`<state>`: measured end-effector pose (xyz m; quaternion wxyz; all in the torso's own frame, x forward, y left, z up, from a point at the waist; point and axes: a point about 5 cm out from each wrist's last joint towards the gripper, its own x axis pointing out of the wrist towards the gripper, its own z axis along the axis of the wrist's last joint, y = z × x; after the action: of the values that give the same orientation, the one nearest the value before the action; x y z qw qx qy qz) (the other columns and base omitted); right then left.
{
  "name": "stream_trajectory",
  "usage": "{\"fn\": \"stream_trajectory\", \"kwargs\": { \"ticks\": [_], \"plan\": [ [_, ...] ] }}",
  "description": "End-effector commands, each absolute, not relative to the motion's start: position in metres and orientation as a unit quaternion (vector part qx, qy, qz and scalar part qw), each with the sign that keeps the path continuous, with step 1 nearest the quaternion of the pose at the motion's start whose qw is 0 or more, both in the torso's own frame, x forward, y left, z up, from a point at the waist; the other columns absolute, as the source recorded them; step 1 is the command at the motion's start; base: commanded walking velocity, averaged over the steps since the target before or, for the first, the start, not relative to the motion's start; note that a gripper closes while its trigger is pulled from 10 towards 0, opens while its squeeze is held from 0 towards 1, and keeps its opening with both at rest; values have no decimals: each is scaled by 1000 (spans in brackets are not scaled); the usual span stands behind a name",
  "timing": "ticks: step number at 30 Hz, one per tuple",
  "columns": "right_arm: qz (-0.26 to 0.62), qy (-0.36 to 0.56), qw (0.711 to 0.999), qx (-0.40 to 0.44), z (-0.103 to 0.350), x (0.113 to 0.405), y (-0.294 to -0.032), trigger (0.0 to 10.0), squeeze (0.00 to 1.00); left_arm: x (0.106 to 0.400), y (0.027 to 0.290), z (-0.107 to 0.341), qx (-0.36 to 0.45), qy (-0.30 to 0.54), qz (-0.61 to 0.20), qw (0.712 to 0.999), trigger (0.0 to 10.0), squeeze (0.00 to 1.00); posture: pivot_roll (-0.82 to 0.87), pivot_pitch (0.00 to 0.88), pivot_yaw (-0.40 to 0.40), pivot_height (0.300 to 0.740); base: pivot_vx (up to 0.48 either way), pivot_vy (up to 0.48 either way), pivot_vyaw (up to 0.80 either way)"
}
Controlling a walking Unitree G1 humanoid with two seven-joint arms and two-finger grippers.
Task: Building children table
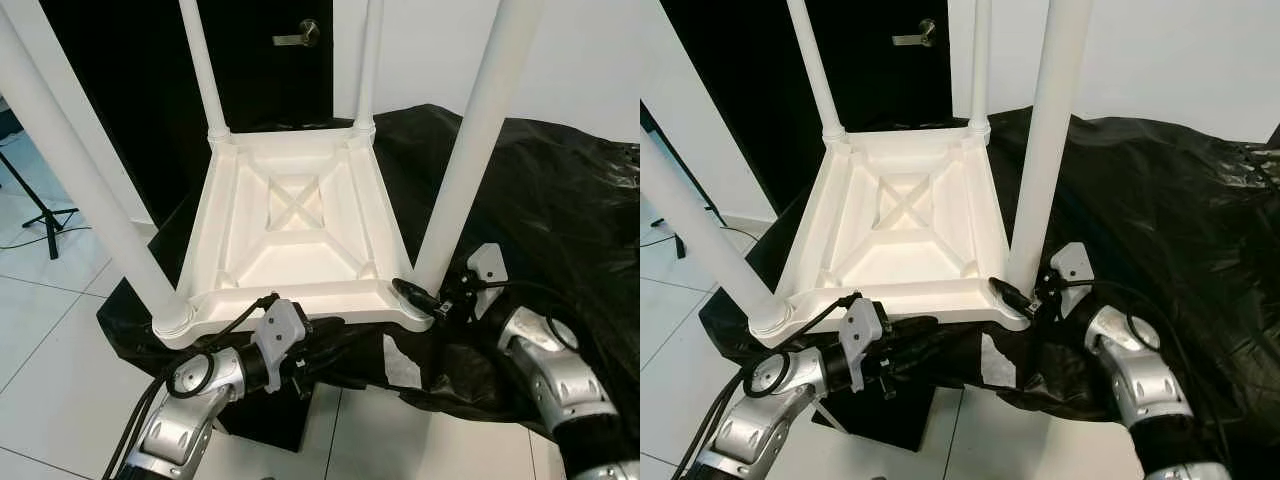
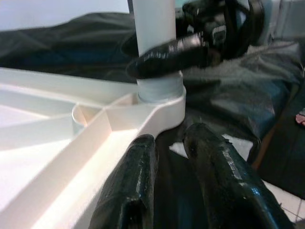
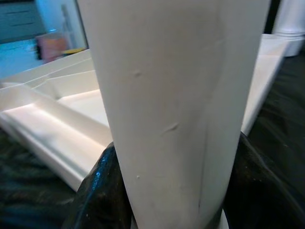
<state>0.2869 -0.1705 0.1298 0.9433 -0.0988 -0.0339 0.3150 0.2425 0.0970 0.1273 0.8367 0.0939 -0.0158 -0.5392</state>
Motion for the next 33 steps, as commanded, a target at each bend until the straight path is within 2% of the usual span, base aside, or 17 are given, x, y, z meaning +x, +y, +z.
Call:
{"fn": "stream_trajectory", "kwargs": {
  "ticks": [1,5,9,19,20,21,30,31,33],
  "plan": [
    [252,1,961,-110,114,281,-167,10000,0,245,97,125,87,-9,-523,848,10000,0,-37,0,25,740,0,0,0],
    [183,7,981,-68,106,272,-151,10000,0,243,93,124,82,-12,-520,850,10000,0,-43,0,33,740,0,0,0],
    [140,12,989,-46,104,270,-145,10000,0,242,92,124,77,-14,-520,850,10000,0,-44,0,32,740,0,0,0],
    [66,-7,998,5,112,263,-123,10000,0,248,90,129,71,-18,-519,852,10000,0,-47,0,38,740,0,0,0],
    [66,-10,998,8,113,263,-122,10000,549,247,89,128,72,-18,-521,850,10000,0,-52,0,42,740,0,0,0],
    [64,-13,998,10,114,262,-121,10000,1000,247,89,128,71,-18,-523,849,10000,0,-54,0,43,740,0,0,0],
    [102,-38,994,-4,124,257,-130,10000,1000,248,88,128,71,-17,-521,851,10000,0,-55,0,36,740,0,0,0],
    [124,-41,991,-10,125,256,-134,10000,0,248,88,128,71,-18,-520,851,10000,0,-55,0,34,740,0,0,0],
    [148,-42,988,-13,125,255,-139,10000,0,248,87,128,70,-18,-520,851,10000,0,-53,0,32,740,0,0,0]
  ]
}}
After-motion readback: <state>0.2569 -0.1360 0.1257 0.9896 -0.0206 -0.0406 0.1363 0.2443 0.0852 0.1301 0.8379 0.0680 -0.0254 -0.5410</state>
